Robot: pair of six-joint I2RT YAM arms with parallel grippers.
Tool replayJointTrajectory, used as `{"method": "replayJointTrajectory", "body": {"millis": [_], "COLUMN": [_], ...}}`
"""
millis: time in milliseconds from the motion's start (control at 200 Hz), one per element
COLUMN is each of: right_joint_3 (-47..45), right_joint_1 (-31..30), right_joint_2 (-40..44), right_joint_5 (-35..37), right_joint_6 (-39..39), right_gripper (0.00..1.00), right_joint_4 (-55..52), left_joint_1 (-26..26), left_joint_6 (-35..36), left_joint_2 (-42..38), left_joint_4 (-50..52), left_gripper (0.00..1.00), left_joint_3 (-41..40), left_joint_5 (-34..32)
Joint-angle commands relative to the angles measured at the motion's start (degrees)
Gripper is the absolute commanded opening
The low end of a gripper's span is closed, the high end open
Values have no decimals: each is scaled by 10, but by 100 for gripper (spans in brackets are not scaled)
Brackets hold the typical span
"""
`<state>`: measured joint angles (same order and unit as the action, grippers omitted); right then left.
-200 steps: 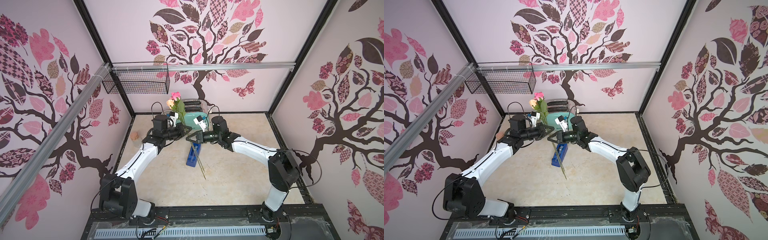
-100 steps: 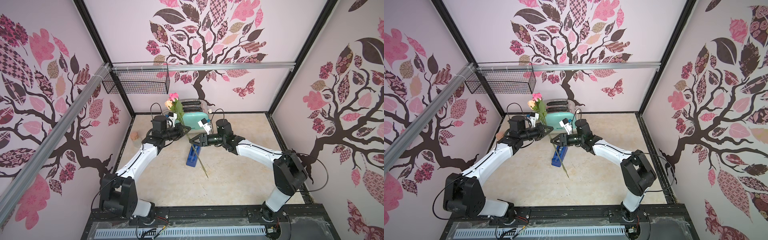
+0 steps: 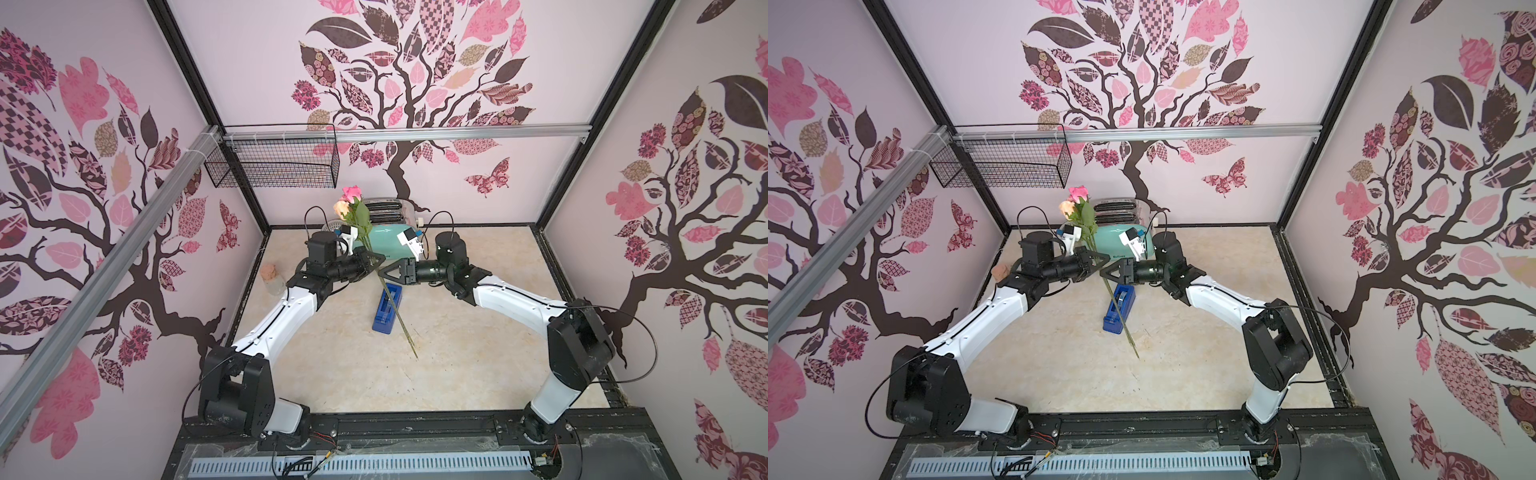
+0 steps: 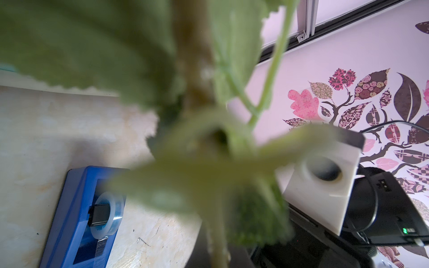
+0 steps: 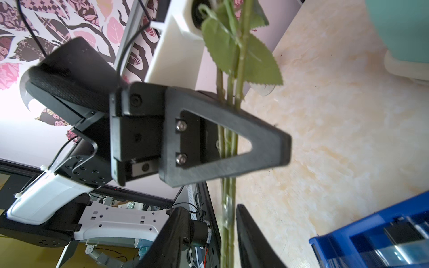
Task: Wrap bouquets with tape
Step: Wrap the tape around the bouquet.
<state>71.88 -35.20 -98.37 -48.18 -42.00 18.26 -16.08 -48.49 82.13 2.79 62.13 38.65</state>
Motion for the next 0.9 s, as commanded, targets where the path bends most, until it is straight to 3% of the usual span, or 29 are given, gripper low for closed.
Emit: {"method": "replayJointTrajectory", "body": {"millis": [0, 225, 305, 415, 545, 780, 896], "right_joint_3": [20, 30, 30, 26, 19, -3, -16], "right_joint_1": [-6, -7, -7, -7, -7, 7, 19], "right_joint_2": [-21, -31, -30, -26, -17, 21, 48], "right_joint_5": [-15, -14, -9, -4, 11, 68, 108], "right_joint_6": [-3, 14, 17, 19, 30, 60, 95], "right_gripper": [37, 31, 22, 0, 0, 0, 0], "right_joint_4": [8, -22, -25, -25, -32, -57, -92], "left_joint_1": [-6, -14, -16, -17, -16, 13, 34], "left_joint_6": [-2, -4, -4, -3, 6, 31, 36], "left_joint_2": [1, 6, 8, 8, 3, -23, -44], "left_joint_4": [-19, -24, -24, -24, -13, 43, 65], "left_gripper": [0, 0, 0, 0, 0, 63, 76], "left_joint_3": [-4, 1, 2, 4, 8, 29, 32], "left_joint_5": [-3, -4, -4, -4, -11, -24, -30]}}
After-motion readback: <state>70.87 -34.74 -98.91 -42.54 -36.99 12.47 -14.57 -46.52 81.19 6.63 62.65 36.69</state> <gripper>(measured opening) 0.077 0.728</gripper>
